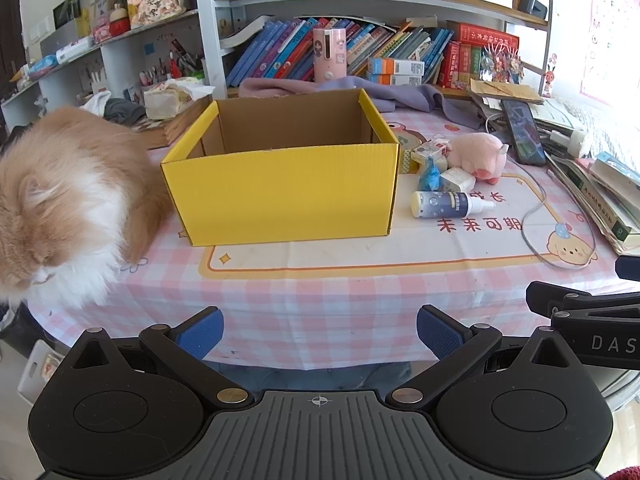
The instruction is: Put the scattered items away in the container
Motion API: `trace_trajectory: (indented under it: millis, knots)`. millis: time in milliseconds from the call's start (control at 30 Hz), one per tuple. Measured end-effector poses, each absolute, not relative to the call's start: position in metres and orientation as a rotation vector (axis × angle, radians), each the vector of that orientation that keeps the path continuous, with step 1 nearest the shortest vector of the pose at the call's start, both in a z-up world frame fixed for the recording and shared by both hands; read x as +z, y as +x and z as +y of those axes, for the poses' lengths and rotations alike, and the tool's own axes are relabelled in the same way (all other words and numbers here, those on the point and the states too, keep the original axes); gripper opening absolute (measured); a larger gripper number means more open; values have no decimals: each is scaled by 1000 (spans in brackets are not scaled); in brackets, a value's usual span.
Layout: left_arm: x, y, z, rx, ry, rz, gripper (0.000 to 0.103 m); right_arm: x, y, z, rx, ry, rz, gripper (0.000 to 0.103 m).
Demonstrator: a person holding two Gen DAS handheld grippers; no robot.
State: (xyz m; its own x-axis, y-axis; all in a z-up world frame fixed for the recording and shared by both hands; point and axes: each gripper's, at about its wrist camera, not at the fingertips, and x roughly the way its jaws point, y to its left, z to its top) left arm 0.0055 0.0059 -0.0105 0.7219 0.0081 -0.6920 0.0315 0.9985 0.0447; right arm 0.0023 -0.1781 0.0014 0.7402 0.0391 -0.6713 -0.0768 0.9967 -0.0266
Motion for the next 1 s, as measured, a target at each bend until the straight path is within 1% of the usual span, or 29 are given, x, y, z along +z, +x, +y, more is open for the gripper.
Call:
trace_trajectory:
  millis: [1000]
  knots:
    - [-14, 7, 2, -15, 52, 770, 103, 2, 2, -178, 63, -55, 735, 103]
